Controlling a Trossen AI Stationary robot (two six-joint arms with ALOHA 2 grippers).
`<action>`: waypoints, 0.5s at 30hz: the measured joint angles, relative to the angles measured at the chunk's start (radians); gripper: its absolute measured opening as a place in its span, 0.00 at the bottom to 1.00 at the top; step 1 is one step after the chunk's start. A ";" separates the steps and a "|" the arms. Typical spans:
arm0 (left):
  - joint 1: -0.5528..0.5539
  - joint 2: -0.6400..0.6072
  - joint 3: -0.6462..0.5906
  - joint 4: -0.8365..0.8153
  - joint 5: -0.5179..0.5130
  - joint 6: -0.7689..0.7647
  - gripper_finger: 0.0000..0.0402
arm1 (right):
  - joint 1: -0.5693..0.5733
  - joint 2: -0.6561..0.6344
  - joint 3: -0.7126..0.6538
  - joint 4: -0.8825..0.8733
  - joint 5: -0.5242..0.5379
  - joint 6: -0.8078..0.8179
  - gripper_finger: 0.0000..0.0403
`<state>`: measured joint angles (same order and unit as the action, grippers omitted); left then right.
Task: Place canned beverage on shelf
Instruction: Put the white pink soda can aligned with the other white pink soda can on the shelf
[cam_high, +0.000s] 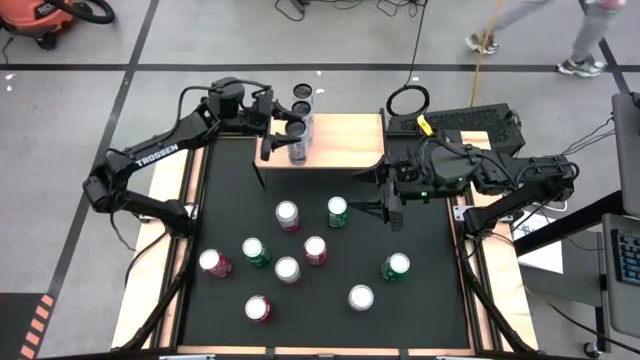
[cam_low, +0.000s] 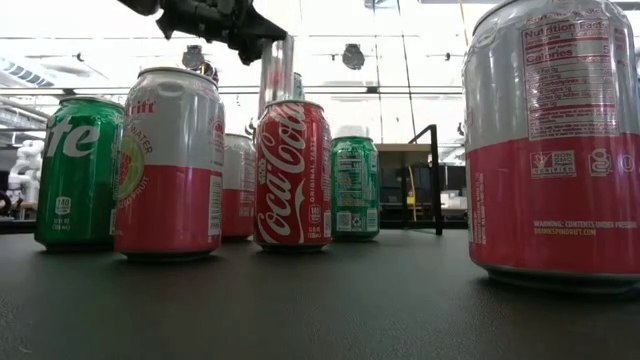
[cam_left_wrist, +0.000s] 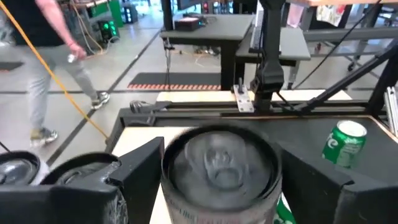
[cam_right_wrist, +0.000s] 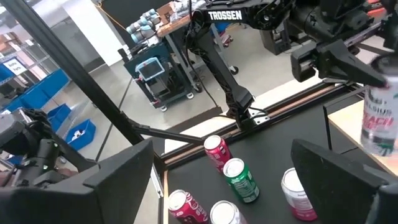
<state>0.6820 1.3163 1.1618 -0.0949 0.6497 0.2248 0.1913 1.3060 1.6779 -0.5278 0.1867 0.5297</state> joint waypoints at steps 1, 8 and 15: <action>0.003 0.006 0.000 0.012 0.002 0.000 0.71 | 0.000 0.000 0.000 0.000 0.000 -0.004 0.89; 0.004 0.048 0.002 0.014 0.002 0.000 0.71 | 0.000 0.000 0.000 0.000 0.000 -0.019 0.89; 0.005 0.046 0.002 0.014 -0.005 -0.002 0.71 | 0.000 0.000 0.000 0.000 0.000 -0.027 0.89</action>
<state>0.6868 1.3624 1.1633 -0.0809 0.6449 0.2233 0.1913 1.3060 1.6777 -0.5281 0.1867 0.5031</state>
